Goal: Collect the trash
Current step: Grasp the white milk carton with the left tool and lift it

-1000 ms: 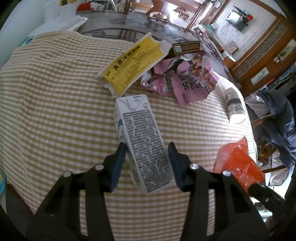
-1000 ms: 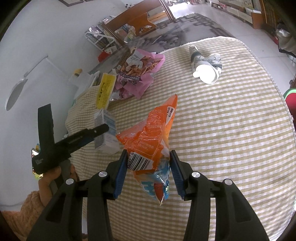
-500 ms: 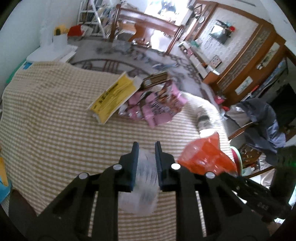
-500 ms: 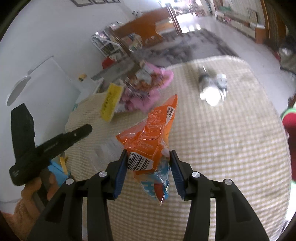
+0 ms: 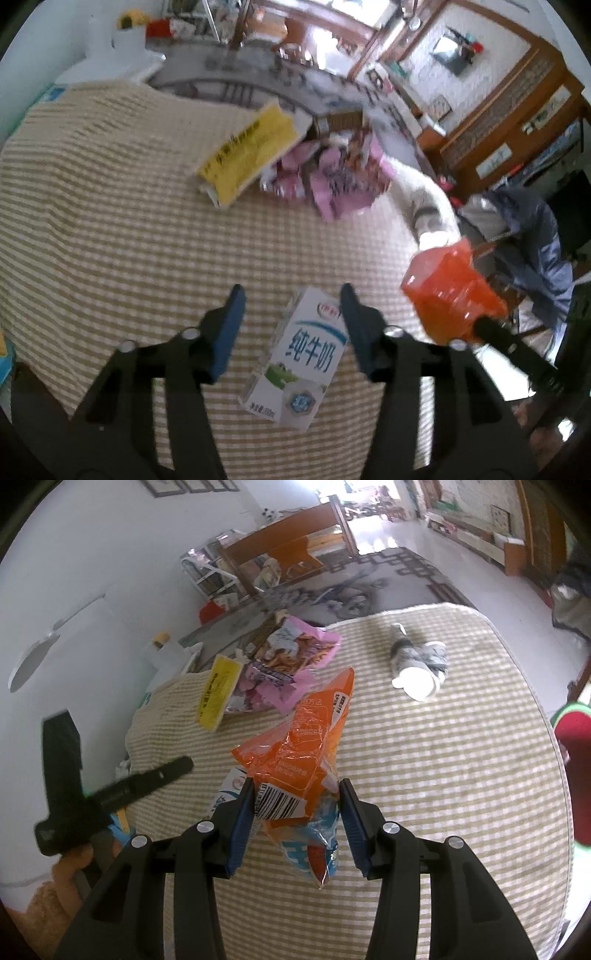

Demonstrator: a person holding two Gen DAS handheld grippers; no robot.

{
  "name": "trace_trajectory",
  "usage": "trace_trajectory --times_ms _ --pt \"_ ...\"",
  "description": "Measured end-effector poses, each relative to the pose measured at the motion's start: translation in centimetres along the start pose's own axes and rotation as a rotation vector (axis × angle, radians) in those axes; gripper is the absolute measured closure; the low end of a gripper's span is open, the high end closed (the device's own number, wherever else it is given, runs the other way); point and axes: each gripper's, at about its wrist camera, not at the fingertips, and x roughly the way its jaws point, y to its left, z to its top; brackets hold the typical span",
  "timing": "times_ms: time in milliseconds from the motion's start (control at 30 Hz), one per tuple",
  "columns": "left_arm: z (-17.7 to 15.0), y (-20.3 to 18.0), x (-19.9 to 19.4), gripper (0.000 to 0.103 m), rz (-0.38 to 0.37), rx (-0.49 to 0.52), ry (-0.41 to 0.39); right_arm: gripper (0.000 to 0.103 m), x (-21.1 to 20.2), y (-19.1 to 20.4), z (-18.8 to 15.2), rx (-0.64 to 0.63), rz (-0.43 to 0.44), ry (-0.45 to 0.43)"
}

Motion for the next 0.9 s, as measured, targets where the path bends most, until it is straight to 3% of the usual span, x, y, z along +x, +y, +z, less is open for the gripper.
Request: trace_trajectory --times_ms 267,400,500,833,900 --pt "-2.3 -1.0 3.3 0.044 0.03 0.077 0.116 0.058 -0.1 -0.7 -0.2 0.026 0.002 0.007" --pt "-3.0 -2.0 3.9 0.044 0.056 0.126 0.125 0.058 0.2 -0.6 -0.1 0.025 0.009 0.018" --pt "-3.0 -1.8 4.2 0.038 0.056 0.119 0.12 0.058 0.4 -0.2 -0.3 0.011 0.011 0.024" --pt "-3.2 -2.5 4.9 0.038 0.056 0.14 0.149 0.058 0.3 0.0 -0.6 0.011 0.016 0.027" --pt "-3.4 -2.5 5.4 0.044 0.058 0.139 0.166 0.058 0.2 0.0 -0.7 0.013 0.015 0.023"
